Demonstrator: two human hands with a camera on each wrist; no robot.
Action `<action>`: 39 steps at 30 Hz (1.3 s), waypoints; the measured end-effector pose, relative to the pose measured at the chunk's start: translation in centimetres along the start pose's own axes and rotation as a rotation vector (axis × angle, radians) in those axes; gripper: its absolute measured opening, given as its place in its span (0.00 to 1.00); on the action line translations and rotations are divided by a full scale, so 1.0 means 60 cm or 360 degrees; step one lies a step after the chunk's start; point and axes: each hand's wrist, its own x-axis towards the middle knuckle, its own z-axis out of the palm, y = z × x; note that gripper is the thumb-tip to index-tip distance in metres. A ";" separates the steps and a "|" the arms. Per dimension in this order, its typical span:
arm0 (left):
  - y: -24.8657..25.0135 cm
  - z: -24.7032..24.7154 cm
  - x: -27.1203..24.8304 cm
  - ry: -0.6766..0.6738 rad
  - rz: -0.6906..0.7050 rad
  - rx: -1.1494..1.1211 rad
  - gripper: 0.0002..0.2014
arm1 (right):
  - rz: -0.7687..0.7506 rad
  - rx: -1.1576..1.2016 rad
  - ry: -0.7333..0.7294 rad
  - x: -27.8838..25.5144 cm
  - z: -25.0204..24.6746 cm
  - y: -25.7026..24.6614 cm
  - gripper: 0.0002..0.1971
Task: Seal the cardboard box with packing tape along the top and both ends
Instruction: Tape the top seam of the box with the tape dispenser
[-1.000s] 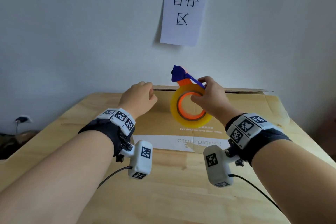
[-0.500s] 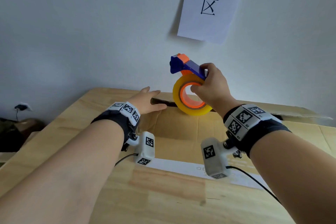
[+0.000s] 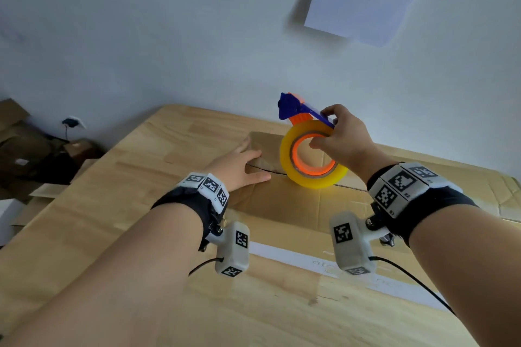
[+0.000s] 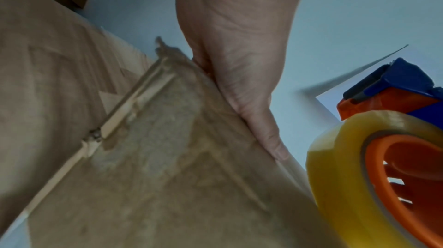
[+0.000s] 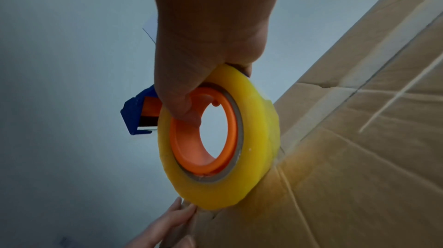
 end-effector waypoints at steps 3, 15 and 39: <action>0.003 0.011 -0.033 -0.0006 -0.0010 -0.0048 0.37 | -0.0010 0.0012 -0.0075 -0.020 -0.002 -0.007 0.27; -0.043 0.016 -0.141 -0.0168 0.0155 0.0071 0.38 | -0.0125 -0.0440 -0.0260 -0.155 0.006 -0.089 0.28; -0.022 -0.074 -0.155 -0.0627 -0.0161 -0.2286 0.20 | -0.0019 -0.0740 -0.0353 -0.187 0.023 -0.132 0.28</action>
